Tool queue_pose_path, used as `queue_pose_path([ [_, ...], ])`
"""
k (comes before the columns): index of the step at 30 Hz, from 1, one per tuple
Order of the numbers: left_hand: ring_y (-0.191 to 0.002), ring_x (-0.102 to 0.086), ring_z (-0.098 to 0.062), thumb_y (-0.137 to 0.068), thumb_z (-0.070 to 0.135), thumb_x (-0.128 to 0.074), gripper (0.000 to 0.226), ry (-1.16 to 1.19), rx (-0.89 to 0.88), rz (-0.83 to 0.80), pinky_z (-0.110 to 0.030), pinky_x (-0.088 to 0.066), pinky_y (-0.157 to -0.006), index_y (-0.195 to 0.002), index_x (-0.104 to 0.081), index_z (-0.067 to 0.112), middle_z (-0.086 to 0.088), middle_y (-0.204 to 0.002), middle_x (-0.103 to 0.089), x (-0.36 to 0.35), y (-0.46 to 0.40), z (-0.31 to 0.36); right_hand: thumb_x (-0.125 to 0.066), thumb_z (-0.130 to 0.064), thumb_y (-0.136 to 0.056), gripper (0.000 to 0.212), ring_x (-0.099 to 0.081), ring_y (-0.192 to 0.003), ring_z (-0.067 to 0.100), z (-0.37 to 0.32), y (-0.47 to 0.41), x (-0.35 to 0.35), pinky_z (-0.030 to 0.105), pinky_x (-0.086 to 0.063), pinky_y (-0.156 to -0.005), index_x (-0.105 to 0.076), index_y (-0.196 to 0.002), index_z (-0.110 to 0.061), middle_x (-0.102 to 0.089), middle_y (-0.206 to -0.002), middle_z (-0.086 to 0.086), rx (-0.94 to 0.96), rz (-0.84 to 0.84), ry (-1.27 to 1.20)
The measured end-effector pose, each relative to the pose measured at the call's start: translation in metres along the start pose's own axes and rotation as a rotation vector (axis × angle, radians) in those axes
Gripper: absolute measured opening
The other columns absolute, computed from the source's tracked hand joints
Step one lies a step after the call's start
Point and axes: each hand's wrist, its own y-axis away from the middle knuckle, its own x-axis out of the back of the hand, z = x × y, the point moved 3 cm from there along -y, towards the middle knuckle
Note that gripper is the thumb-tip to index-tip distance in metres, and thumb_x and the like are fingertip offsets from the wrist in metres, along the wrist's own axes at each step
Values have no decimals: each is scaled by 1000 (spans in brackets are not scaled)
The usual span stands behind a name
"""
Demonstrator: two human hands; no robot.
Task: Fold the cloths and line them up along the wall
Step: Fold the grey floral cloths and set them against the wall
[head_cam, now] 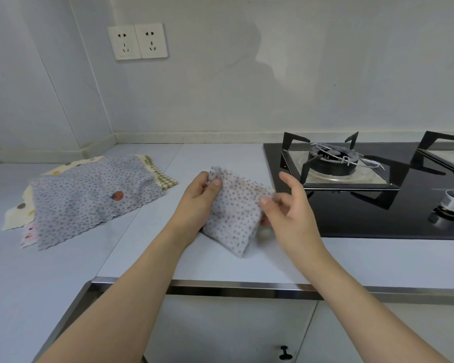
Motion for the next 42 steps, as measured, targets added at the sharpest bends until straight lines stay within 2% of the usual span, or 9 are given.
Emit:
queue_pose_path([
  [3,-86,-56,-20,-97,34,-52,27,-10,-32,32,-41,-44,-79,-87,-42,11,-7,-88,-56,2,-3,0,-61,-28,-93,54,-68,-98,15,2,13,-30,46,-52,-94,-35,-139,-23,-72,-98,-3,-271,10,-306],
  [12,-101,-64,-35,-95,47,-49,47,-10,15,254,-55,-51,-91,-102,-53,0,-20,-107,-64,11,3,0,-45,-32,-97,9,-63,-98,21,12,-11,-68,48,-53,-89,-53,-99,-26,-64,-106,0,-277,78,-126],
  [17,-55,-42,-3,-101,41,-41,36,-159,-25,303,-19,-37,-54,-73,-42,18,7,-65,-41,10,-14,0,-38,-43,-100,31,-61,-91,21,11,-48,-65,40,-51,-84,-52,-97,-15,-62,-94,0,-257,83,52],
  [21,-54,-40,-1,-102,38,-40,35,-224,-80,376,-14,-36,-49,-73,-38,19,6,-67,-41,22,-54,2,-38,-32,-102,26,-57,-86,21,22,-93,-78,32,-42,-73,-51,-95,-11,-57,-86,-1,-174,89,131],
  [25,-61,-44,-15,-101,41,-39,36,-306,-18,443,-41,-45,-56,-72,-36,22,4,-65,-41,38,-101,3,-38,-28,-103,21,-55,-78,15,20,-131,-94,27,-41,-66,-49,-94,-13,-57,-83,-4,-173,114,89],
  [28,-61,-47,-20,-100,46,-38,36,-343,86,425,-54,-50,-51,-73,-35,22,0,-66,-42,36,-127,23,-36,-29,-103,19,-54,-75,6,-8,-154,-90,17,-41,-63,-48,-96,-16,-56,-83,-9,-231,128,76],
  [32,-59,-44,-19,-100,46,-38,35,-353,167,344,-38,-42,-49,-75,-35,21,1,-65,-42,10,-141,84,-34,-28,-103,19,-57,-95,19,-61,-176,-58,39,-48,-89,-48,-102,-15,-57,-96,-1,-442,132,52],
  [35,-60,-42,-14,-102,37,-38,32,-387,185,271,-20,-36,-49,-78,-35,17,3,-66,-43,-19,-134,131,-34,-27,-103,22,-56,-96,19,-103,-179,-21,35,-45,-86,-49,-108,-11,-58,-104,4,-540,152,83],
  [42,-61,-44,-11,-102,37,-38,30,-375,237,129,-29,-39,-57,-82,-38,15,5,-68,-46,-117,-136,185,-35,-22,-101,30,-56,-104,24,-132,-174,83,40,-48,-90,-48,-125,-11,-58,-115,7,-768,245,13],
])
